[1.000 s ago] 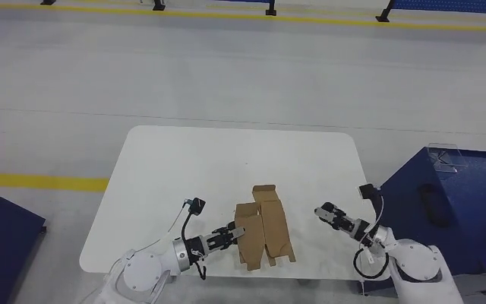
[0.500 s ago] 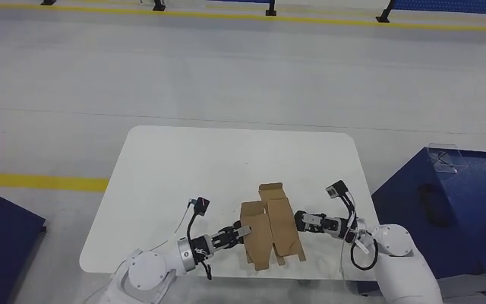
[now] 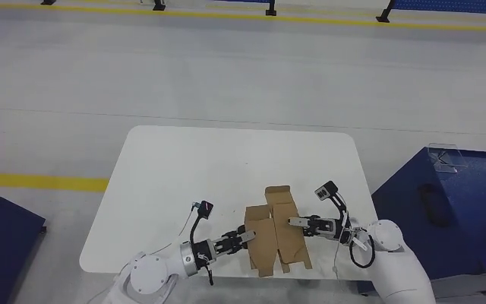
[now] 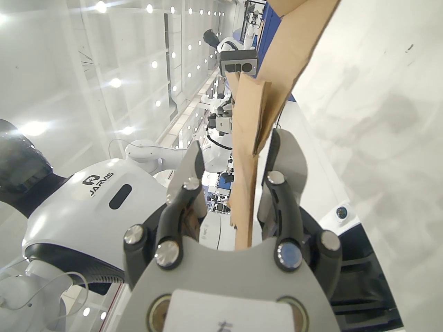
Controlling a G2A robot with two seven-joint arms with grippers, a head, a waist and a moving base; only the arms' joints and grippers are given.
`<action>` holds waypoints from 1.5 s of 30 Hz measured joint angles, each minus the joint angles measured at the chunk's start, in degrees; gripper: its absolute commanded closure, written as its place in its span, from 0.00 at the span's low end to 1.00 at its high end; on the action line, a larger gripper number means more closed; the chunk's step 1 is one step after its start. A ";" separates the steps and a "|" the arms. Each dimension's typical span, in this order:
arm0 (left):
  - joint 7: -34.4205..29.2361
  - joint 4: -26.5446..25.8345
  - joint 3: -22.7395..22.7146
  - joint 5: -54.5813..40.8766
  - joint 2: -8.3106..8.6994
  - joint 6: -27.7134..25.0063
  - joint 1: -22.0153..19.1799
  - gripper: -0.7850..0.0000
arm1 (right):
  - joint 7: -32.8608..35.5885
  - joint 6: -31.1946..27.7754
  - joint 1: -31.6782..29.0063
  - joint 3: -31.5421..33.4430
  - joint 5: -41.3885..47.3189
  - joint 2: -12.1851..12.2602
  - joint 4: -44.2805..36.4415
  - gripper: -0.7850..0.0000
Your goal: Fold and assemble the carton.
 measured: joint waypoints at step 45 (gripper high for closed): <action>-1.16 4.60 -11.34 -2.47 2.19 -1.55 0.96 0.00 | -0.49 -0.56 0.34 -1.42 1.20 -0.03 0.98 1.00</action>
